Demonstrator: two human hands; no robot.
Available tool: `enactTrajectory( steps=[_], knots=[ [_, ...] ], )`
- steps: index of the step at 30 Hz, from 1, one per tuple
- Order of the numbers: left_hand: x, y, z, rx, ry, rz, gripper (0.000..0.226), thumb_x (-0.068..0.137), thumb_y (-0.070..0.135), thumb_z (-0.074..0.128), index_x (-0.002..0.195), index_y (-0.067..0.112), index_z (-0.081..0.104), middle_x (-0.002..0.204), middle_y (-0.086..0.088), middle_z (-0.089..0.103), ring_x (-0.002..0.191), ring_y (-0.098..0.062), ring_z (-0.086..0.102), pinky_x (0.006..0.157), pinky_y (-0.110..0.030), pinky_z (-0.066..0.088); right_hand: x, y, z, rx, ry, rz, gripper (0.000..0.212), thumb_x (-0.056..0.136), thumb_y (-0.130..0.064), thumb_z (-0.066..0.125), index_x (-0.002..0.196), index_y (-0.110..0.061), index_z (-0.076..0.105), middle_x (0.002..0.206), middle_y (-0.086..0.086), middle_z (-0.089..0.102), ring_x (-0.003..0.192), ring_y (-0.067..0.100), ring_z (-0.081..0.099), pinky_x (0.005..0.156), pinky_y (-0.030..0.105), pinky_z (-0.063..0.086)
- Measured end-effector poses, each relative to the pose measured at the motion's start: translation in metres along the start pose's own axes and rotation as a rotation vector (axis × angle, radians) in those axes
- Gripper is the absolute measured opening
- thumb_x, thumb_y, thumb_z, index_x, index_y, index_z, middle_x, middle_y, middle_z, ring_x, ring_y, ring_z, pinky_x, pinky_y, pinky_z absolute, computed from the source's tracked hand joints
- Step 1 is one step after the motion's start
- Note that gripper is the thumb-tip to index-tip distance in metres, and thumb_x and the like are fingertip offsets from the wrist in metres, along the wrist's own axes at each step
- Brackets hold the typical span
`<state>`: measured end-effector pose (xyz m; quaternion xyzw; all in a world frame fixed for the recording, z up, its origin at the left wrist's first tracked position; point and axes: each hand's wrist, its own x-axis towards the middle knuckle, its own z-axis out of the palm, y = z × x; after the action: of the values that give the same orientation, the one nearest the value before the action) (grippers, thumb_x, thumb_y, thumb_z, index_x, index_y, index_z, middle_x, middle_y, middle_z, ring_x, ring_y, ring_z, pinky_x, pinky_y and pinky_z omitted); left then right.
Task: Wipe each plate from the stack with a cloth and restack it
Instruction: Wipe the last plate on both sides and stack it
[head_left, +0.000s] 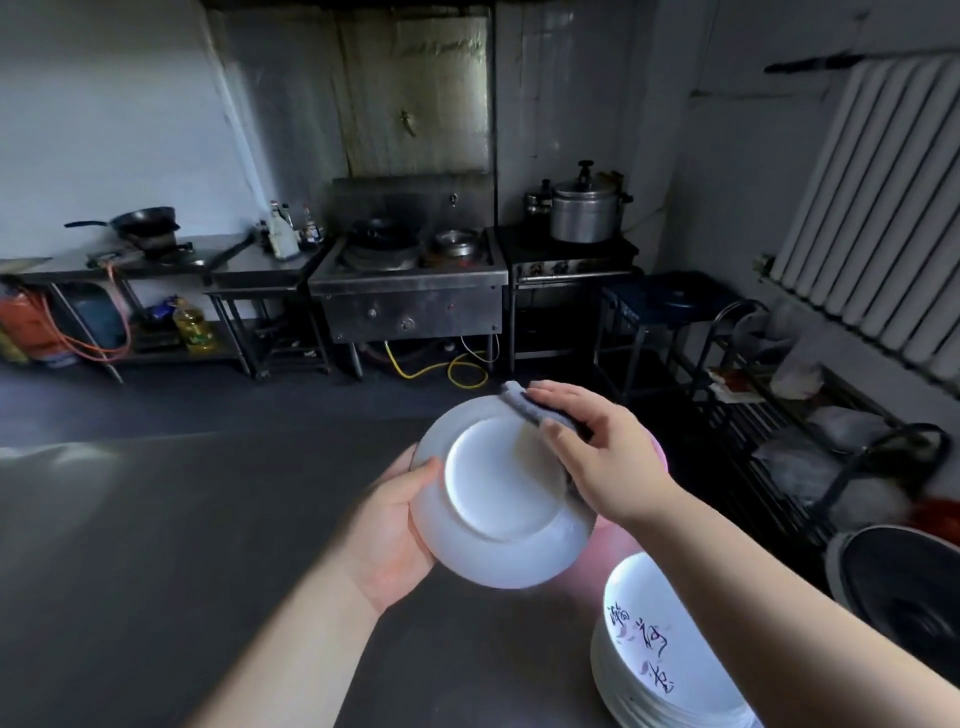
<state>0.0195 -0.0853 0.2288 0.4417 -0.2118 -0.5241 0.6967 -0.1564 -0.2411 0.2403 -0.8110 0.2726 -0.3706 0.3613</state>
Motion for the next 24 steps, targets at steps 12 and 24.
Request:
enactTrajectory(
  steps=[12,24],
  knots=[
    [0.003,-0.012,-0.003,-0.218,0.123,0.114,0.039,0.107,0.012,0.044,0.144,0.015,0.055,0.138,-0.012,0.068,0.118,-0.026,0.070,0.093,-0.043,0.060,-0.029,0.006,0.045,-0.226,0.074,-0.059,0.061,0.109,-0.043,0.038,0.164,-0.018,0.032,0.168,-0.017,0.025,0.157,0.002,0.020,0.127,0.024,0.018],
    [0.009,0.000,-0.016,-0.186,-0.005,-0.012,0.054,0.094,0.007,0.045,0.147,0.015,0.054,0.140,-0.015,0.066,0.129,-0.038,0.063,0.095,-0.058,0.057,-0.024,0.006,0.065,-0.101,0.244,0.043,0.048,0.109,-0.024,0.048,0.156,-0.013,0.047,0.158,-0.011,0.043,0.145,-0.010,0.032,0.119,0.009,0.021]
  ],
)
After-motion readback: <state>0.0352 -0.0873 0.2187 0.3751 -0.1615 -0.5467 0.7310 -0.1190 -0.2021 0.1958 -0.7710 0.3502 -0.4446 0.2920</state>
